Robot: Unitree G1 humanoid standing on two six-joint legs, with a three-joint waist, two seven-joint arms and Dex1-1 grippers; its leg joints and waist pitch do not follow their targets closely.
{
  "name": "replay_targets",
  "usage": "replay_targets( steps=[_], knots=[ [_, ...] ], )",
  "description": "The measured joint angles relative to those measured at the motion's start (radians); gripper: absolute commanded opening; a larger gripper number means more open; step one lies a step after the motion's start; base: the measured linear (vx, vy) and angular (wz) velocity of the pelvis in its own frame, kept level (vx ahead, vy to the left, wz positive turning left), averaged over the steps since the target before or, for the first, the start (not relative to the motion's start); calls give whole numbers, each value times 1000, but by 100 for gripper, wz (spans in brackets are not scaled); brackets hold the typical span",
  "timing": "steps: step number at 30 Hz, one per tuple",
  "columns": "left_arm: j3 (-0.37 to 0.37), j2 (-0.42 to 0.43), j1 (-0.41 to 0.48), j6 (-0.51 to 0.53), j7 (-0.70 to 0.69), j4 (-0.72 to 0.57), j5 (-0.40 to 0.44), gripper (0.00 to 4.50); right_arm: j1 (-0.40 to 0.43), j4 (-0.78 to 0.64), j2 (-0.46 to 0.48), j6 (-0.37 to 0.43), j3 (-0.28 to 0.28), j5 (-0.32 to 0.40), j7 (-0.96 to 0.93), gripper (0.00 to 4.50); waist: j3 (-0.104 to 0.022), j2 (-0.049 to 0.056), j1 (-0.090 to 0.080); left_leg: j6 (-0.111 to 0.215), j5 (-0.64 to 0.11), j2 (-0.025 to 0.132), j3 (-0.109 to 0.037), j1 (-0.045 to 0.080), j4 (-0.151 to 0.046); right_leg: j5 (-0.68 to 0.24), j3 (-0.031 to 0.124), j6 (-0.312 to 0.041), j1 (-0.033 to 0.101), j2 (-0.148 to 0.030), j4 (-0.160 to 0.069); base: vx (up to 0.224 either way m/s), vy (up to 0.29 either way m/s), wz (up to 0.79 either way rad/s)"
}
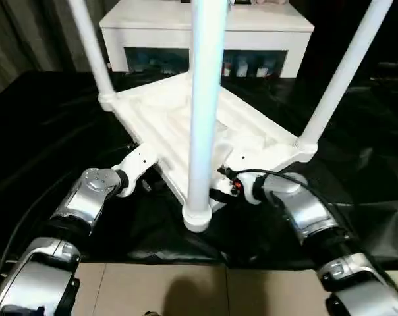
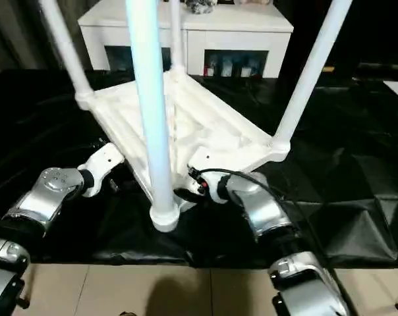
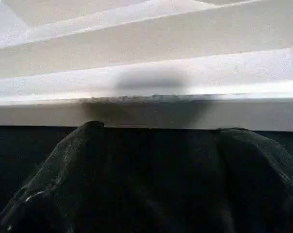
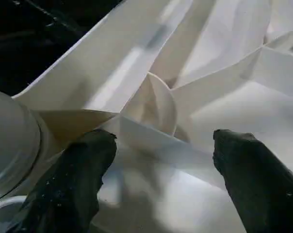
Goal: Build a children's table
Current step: Rotate table base
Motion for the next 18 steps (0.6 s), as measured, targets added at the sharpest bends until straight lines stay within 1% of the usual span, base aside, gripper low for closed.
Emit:
replay_targets(
  steps=[3, 4, 6, 8, 10, 11, 13, 14, 18],
  knots=[
    [25, 4, 0, -22, 17, 1, 4, 447, -3, 40, 46, -37, -27, 3, -90, 368, 1, 1, -1, -2, 1, 0, 0, -1, -1, 0, 0, 0, -2, 0, 0, 0, 0, 0],
    [33, 8, 4, -32, 17, 0, -1, 447, -3, 52, 60, -53, -44, 10, -116, 368, 2, 1, -2, -2, 1, 0, 0, -1, -2, 0, 0, 0, -3, 0, 0, 0, 0, 0],
    [52, 15, 12, -44, 18, -4, -14, 447, -4, 69, 82, -62, -67, 33, -146, 368, 5, 2, -1, -3, 2, 0, 0, -2, -4, 2, 0, 0, -5, 0, 0, 0, 0, 0],
    [86, 32, 42, -49, 15, -44, -43, 447, -4, 84, 99, -74, -89, 57, -161, 368, 6, 4, -2, -4, 2, 0, 0, -2, -6, 4, -1, -1, -6, 0, 0, 0, 0, 0],
    [132, 44, 83, -54, -7, -114, -103, 447, -23, 89, 122, -93, -143, 96, -217, 368, 11, 5, -2, -7, 4, 0, 0, -3, -9, 5, -1, -1, -10, 0, 0, 0, 0, 0],
    [160, 49, 100, -62, -26, -159, -145, 447, -60, 88, 121, -102, -174, 117, -240, 368, 12, 5, -1, -8, 5, 0, 0, -5, -9, 6, -1, -1, -12, 0, 0, 0, 0, 0],
    [200, 57, 117, -74, -57, -221, -194, 447, -106, 75, 110, -120, -213, 139, -260, 368, 11, 4, 1, -9, 6, 0, 0, -3, -10, 8, -1, -1, -12, 1, 1, 0, 0, 0],
    [231, 66, 133, -68, -86, -258, -235, 447, -122, 65, 105, -135, -231, 150, -260, 368, 10, 2, 0, -11, 6, 1, 0, -2, -12, 7, 0, -1, -11, 2, 1, 0, 0, 0],
    [300, 112, 211, -2, -196, -354, -348, 447, -113, 68, 75, -144, -246, 161, -262, 368, 9, 1, -3, -14, 8, 3, 1, -3, -14, 4, 1, 4, -14, 5, 1, 0, 0, 0]
  ],
)
